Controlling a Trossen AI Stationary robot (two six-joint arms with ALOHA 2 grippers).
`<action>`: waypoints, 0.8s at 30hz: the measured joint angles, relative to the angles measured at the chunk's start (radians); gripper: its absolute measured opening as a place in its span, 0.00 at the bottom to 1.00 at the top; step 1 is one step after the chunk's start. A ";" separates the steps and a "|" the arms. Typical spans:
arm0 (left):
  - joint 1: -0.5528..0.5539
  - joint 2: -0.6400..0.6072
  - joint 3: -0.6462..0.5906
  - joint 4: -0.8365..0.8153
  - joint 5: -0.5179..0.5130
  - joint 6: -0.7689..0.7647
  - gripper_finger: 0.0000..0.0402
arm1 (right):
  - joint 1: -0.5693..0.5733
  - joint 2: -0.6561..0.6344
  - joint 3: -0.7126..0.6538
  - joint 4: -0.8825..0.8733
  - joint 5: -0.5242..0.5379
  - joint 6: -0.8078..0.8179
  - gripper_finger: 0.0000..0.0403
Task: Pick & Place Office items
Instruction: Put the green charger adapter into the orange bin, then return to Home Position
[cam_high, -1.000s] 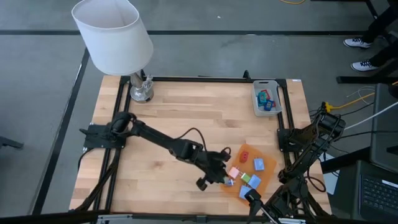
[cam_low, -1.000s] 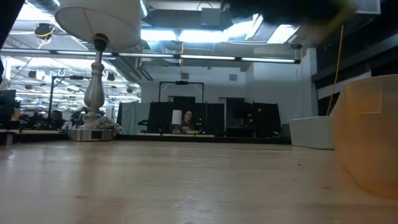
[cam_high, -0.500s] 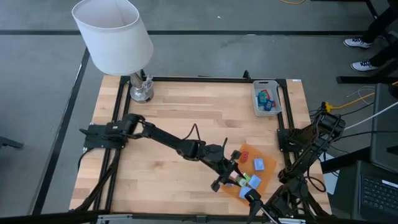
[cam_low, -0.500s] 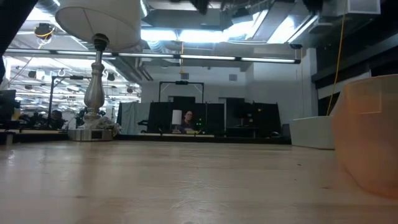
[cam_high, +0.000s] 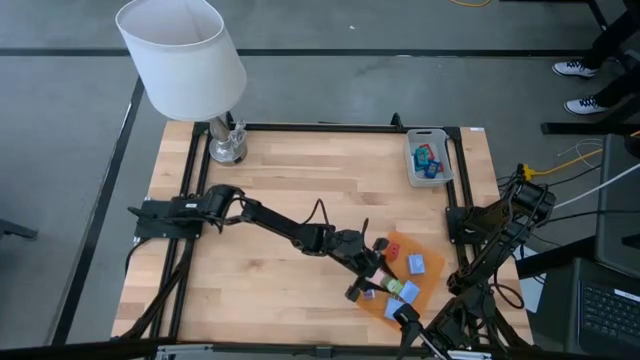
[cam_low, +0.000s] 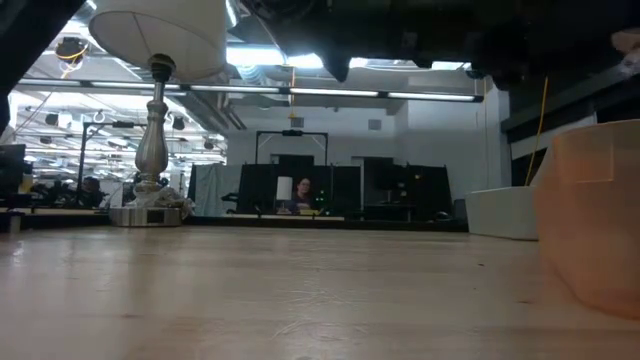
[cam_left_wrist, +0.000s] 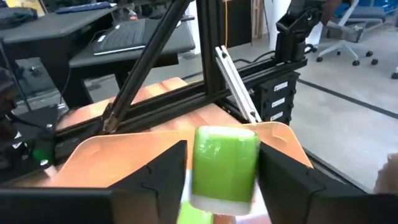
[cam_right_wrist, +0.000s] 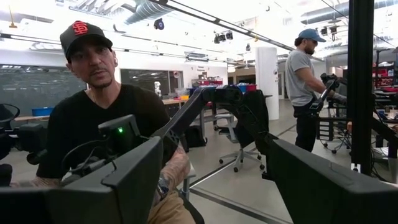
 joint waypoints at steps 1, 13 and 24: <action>0.000 0.000 0.000 0.007 0.000 -0.008 0.46 | 0.000 0.000 0.000 0.000 0.000 0.000 0.72; -0.005 -0.033 0.000 0.112 0.053 -0.126 0.58 | 0.000 0.000 0.000 0.001 0.001 -0.015 0.72; -0.087 -0.341 0.000 -0.133 -0.021 0.049 0.48 | -0.002 0.000 0.000 0.004 -0.004 0.028 0.72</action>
